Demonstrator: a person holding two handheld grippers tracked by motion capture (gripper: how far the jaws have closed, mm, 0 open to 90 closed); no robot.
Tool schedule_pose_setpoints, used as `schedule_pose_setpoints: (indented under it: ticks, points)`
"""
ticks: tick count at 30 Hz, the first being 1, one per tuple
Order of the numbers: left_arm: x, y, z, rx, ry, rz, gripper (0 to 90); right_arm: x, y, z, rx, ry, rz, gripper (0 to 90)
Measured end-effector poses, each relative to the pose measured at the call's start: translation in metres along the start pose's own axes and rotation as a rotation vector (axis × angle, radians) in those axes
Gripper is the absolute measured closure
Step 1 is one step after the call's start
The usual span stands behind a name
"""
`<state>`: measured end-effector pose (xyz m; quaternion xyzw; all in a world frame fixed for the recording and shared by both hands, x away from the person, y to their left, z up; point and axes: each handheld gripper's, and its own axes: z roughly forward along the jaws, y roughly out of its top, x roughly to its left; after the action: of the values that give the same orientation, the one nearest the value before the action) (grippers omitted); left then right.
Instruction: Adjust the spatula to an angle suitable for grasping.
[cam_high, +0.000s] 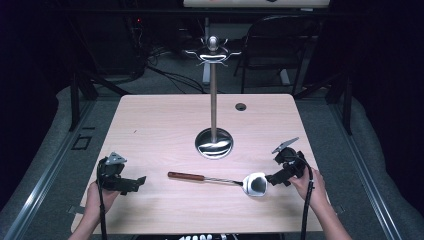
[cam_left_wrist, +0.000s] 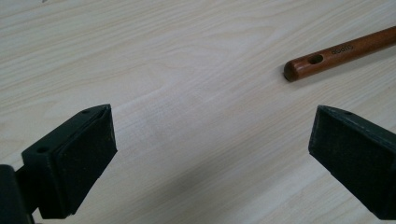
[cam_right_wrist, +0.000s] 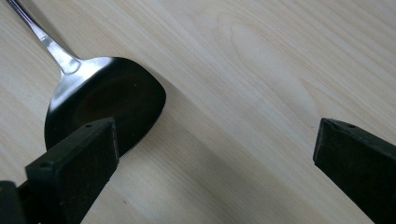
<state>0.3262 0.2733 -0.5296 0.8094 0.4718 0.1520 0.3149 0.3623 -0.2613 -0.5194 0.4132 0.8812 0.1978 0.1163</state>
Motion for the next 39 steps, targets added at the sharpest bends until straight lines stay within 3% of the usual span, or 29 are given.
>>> schedule_pose_setpoints:
  ticks: [8, 12, 39]
  points:
    - [0.0, 0.0, 0.0, -0.002, -0.001, -0.001, 0.8, 0.003, 0.001, 0.0, -0.022, 0.004, 0.002, 0.0]
    - [0.0, 0.0, 0.0, -0.003, -0.001, -0.001, 0.8, 0.006, 0.003, -0.003, 0.002, 0.001, -0.026, 0.0]
    - [0.0, 0.0, 0.0, -0.002, -0.001, 0.0, 0.6, 0.038, 0.026, 0.001, -0.016, 0.061, -0.12, 0.0]
